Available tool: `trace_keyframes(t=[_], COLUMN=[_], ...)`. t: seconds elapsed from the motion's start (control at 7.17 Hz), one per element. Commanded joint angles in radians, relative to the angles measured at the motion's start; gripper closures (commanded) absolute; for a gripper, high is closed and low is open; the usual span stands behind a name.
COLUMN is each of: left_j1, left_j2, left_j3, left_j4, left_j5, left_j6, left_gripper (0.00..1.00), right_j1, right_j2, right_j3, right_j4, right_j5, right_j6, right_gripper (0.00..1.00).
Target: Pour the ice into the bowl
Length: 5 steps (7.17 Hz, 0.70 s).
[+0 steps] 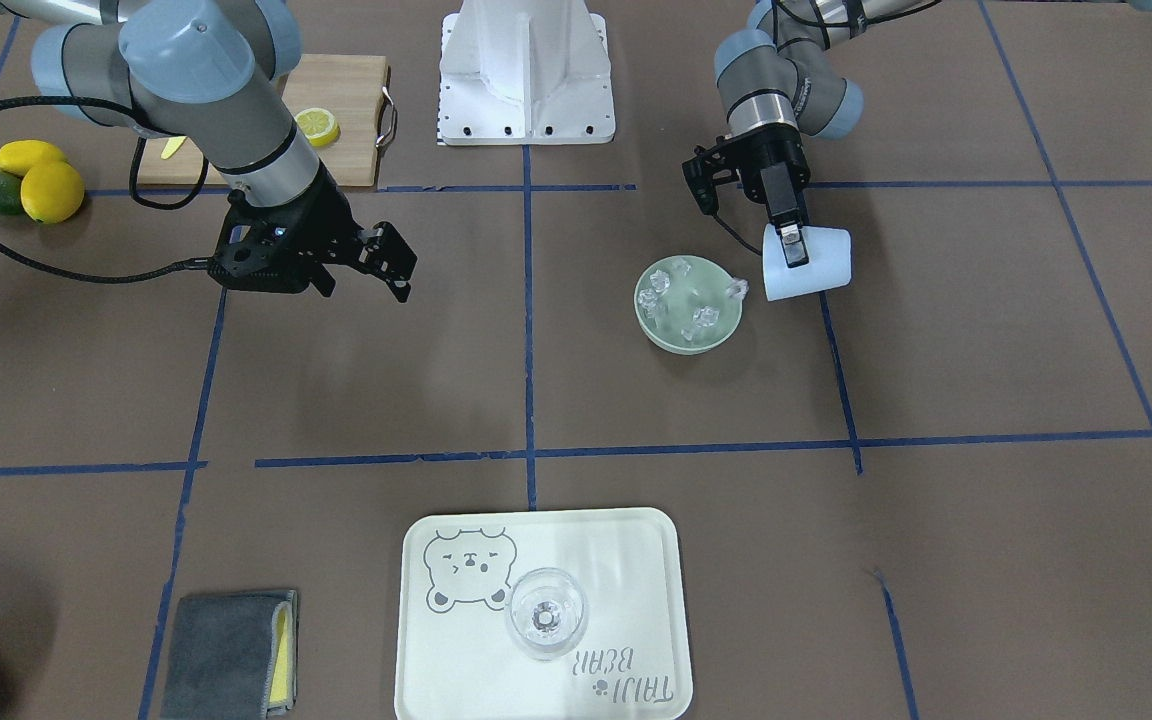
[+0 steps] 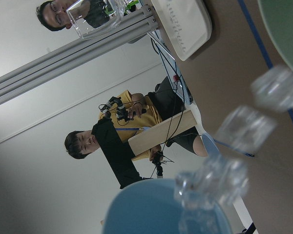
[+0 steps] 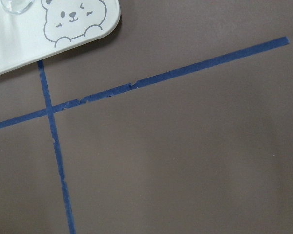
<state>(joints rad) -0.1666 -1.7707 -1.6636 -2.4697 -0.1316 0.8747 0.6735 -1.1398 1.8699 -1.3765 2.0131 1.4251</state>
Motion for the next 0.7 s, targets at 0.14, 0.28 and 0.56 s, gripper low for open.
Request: trace_keyframes(t=[0.14,0.28,0.56], left_j1=[0.002,0.002,0.018], left_j2=[-0.003,-0.013,-0.015], left_j3=[-0.001,-0.001,-0.001], left_j4=[-0.001,-0.014,-0.126], left_j5=[0.000,0.000,-0.002], left_j6=[0.001,0.000,-0.011], left_gripper=[1.00,1.00,1.00], right_j1=[0.000,0.000,0.000], right_j2=[0.000,0.000,0.003], right_j3=[0.000,-0.002,0.000], right_j4=[0.001,0.001,0.001], right_j5=[0.000,0.000,0.000], right_j6=[0.000,0.000,0.000], right_gripper=[0.00,0.00,0.00])
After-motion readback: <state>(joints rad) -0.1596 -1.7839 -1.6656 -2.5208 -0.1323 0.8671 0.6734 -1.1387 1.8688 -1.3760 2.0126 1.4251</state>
